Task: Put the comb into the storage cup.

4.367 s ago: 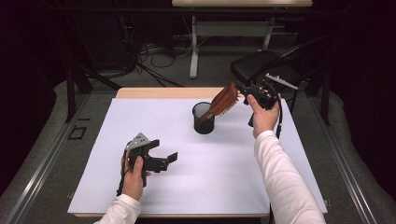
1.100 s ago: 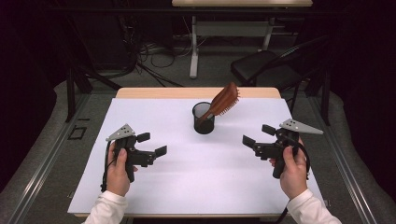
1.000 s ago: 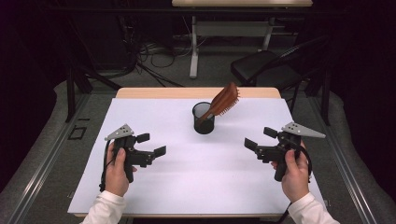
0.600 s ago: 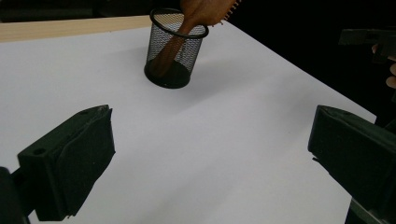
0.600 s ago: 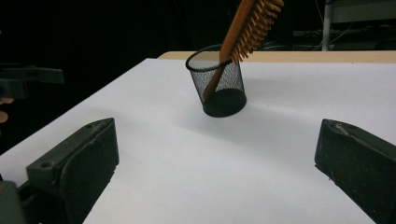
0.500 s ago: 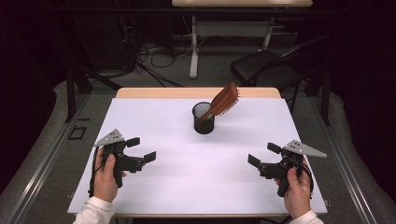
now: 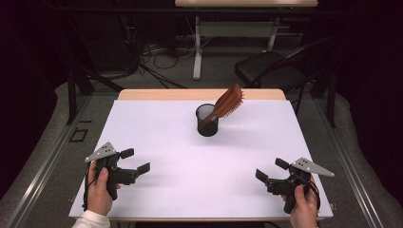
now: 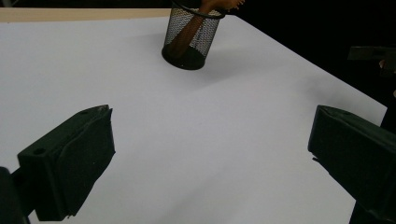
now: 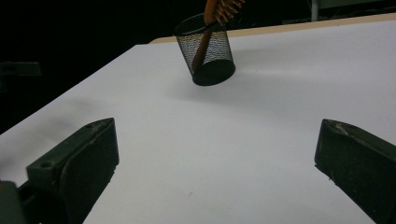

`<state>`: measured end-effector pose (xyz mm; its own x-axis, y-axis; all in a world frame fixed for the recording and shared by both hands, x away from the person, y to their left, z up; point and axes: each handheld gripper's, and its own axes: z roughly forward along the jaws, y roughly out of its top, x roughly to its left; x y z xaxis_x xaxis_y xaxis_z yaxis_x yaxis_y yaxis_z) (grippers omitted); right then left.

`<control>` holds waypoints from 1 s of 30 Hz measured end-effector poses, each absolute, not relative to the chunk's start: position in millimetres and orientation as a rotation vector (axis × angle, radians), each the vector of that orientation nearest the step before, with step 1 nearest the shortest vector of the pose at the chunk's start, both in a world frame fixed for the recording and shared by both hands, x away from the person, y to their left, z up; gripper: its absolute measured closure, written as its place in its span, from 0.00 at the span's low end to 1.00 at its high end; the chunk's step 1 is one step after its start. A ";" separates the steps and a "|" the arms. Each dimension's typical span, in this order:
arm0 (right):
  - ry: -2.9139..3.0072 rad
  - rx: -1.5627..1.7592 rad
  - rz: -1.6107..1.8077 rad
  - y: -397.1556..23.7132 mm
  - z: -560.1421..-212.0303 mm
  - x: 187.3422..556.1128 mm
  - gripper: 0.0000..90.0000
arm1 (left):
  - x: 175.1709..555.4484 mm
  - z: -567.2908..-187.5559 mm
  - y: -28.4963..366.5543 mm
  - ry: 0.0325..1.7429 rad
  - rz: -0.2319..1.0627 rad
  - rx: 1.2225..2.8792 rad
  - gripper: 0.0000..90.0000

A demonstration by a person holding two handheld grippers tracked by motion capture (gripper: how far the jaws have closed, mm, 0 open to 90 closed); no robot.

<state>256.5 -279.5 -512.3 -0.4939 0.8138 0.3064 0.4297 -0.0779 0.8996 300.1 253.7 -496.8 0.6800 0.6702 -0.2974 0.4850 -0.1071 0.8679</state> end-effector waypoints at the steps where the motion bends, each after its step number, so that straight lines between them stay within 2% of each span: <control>1: 1.862 1.346 1.592 -280.4 -513.8 255.9 0.00 | 299.8 -498.4 255.2 0.930 0.207 1.754 0.00; 8: 1.840 1.379 1.579 -286.8 -526.2 253.9 0.00 | 299.3 -504.1 261.6 0.942 0.258 1.750 0.00; 30: 1.822 1.386 1.522 -288.7 -542.0 252.9 0.00 | 302.7 -522.1 274.0 0.986 0.270 1.740 0.00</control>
<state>252.9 -288.7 -542.0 -0.4351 0.8545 0.2837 0.4310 -0.0790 0.8989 302.7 274.0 -522.1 0.6328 0.7237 -0.2753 0.4829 -0.0910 0.8709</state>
